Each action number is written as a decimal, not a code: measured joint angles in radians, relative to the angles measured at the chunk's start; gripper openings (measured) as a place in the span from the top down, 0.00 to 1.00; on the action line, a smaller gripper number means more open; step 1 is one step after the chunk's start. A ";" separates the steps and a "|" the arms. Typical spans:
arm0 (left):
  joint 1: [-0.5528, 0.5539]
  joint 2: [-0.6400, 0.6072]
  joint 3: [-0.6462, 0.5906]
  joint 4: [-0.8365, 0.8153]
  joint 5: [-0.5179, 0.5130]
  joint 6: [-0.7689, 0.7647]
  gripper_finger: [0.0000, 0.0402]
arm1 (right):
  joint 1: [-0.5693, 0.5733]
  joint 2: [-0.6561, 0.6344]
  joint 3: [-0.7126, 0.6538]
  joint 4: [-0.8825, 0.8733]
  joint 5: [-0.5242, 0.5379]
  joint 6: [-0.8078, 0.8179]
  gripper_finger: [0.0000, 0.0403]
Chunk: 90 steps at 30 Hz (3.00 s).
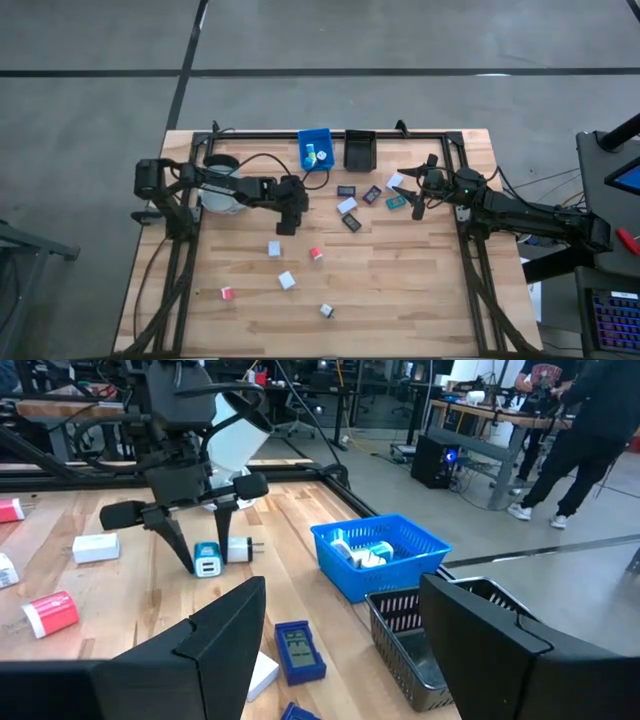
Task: Pick & Place Office items
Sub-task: Put the big blue adapter into the blue basket
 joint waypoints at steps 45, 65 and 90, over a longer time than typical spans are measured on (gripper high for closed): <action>0.002 0.000 0.000 0.005 0.018 0.021 0.62 | 0.000 0.000 0.000 0.000 0.000 0.000 0.36; 0.003 -0.010 0.107 -0.055 0.023 0.018 0.62 | 0.000 0.000 0.000 0.000 0.000 0.000 0.36; 0.023 -0.188 0.243 0.012 -0.305 -0.389 0.61 | 0.000 0.000 0.000 0.000 0.000 0.000 0.36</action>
